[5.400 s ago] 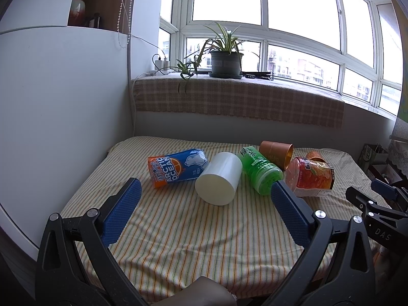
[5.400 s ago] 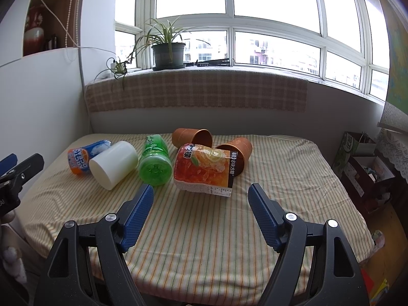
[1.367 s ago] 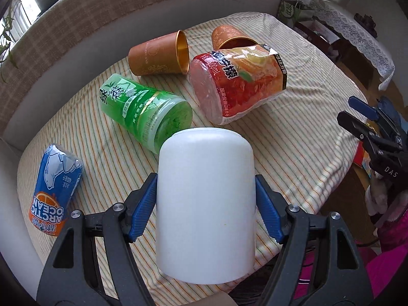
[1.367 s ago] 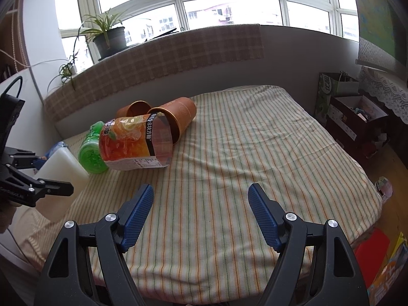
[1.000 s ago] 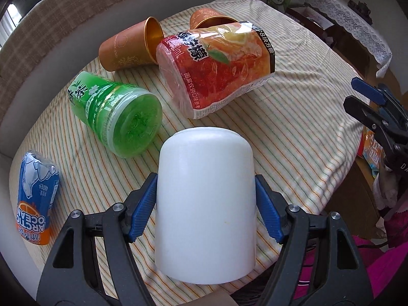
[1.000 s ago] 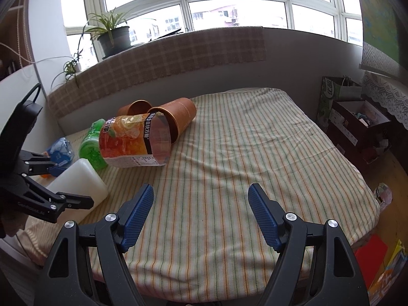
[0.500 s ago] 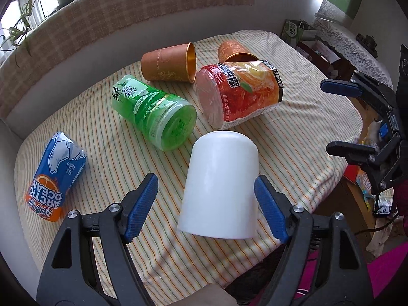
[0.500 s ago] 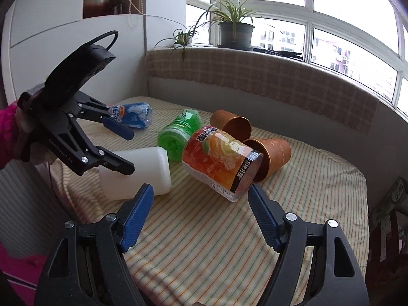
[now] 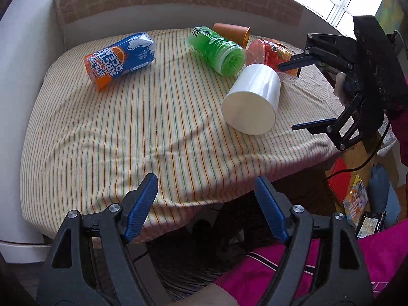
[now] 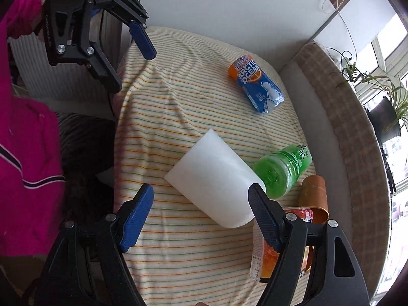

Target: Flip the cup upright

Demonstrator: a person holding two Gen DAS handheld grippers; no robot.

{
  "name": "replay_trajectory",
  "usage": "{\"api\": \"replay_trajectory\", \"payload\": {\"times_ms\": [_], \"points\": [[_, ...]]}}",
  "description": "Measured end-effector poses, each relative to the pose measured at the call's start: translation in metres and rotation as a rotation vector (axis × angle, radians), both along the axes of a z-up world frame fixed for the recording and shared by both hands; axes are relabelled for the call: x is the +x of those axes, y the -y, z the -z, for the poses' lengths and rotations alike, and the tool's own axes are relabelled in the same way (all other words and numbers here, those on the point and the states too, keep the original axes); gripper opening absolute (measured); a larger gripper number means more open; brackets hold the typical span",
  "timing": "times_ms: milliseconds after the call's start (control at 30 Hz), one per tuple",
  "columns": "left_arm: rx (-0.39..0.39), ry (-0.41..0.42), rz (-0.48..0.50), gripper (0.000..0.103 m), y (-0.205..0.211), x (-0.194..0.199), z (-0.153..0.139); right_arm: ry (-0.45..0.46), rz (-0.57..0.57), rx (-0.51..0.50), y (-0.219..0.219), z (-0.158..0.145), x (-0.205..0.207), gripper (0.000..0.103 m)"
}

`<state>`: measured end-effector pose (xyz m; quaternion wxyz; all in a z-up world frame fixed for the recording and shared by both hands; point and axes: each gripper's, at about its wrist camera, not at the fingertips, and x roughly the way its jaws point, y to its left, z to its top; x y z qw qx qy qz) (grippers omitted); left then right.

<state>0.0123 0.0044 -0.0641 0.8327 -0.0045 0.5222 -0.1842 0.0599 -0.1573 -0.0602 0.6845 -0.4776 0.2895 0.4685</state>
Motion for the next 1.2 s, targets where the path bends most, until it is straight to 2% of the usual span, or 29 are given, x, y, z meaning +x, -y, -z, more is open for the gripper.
{"api": "replay_trajectory", "payload": {"times_ms": [133, 267, 767, 1000, 1067, 1200], "points": [[-0.043, -0.074, -0.077, 0.08, -0.017, -0.022, 0.021, 0.042, -0.084, -0.109, -0.01, 0.013, 0.008, 0.076], [-0.052, -0.105, -0.117, 0.08, -0.023, -0.033, 0.033, 0.088, -0.159, -0.189, -0.022, 0.023, 0.012, 0.076], [-0.089, -0.087, -0.153, 0.08, -0.04, -0.027, 0.025, 0.231, -0.311, -0.339, -0.067, 0.044, 0.023, 0.077], [-0.1, -0.074, -0.176, 0.08, -0.053, -0.033, 0.023, 0.231, -0.332, -0.364, -0.08, 0.043, 0.017, 0.077], [-0.102, -0.074, -0.181, 0.08, -0.055, -0.035, 0.023, 0.237, -0.324, -0.34, -0.084, 0.043, 0.013, 0.077], [-0.097, -0.067, -0.19, 0.08, -0.058, -0.038, 0.023, 0.161, -0.237, -0.271, -0.092, 0.038, 0.027, 0.076]]}}
